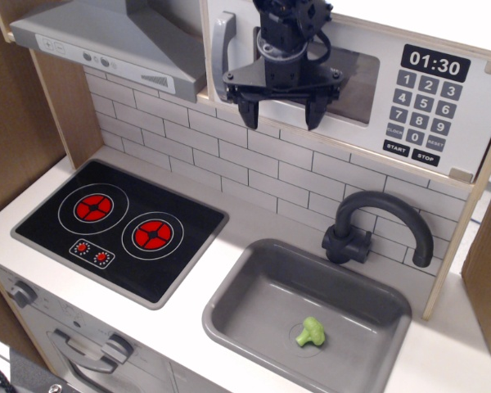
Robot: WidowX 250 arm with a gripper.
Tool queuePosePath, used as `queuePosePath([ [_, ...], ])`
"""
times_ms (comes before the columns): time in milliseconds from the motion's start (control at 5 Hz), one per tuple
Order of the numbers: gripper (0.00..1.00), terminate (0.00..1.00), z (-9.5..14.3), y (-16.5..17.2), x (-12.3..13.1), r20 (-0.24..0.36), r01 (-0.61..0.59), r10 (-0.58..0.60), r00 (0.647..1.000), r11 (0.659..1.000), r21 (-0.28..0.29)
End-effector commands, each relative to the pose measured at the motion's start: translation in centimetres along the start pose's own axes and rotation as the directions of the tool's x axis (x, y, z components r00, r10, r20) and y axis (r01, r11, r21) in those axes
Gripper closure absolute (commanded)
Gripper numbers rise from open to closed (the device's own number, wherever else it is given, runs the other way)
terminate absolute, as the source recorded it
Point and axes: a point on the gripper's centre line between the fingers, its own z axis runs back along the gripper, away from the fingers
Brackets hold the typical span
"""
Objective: Close microwave
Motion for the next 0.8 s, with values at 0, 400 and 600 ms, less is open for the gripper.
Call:
queuePosePath([
  [0,0.0,0.0,2.6,0.9,-0.4,-0.004,-0.007,0.006,1.0,1.0,-0.019],
  [400,0.0,0.0,6.6,2.4,-6.6,-0.1,0.079,-0.08,0.992,0.997,-0.013],
  [600,0.0,0.0,6.6,2.4,-6.6,-0.1,0.079,-0.08,0.992,0.997,-0.013],
])
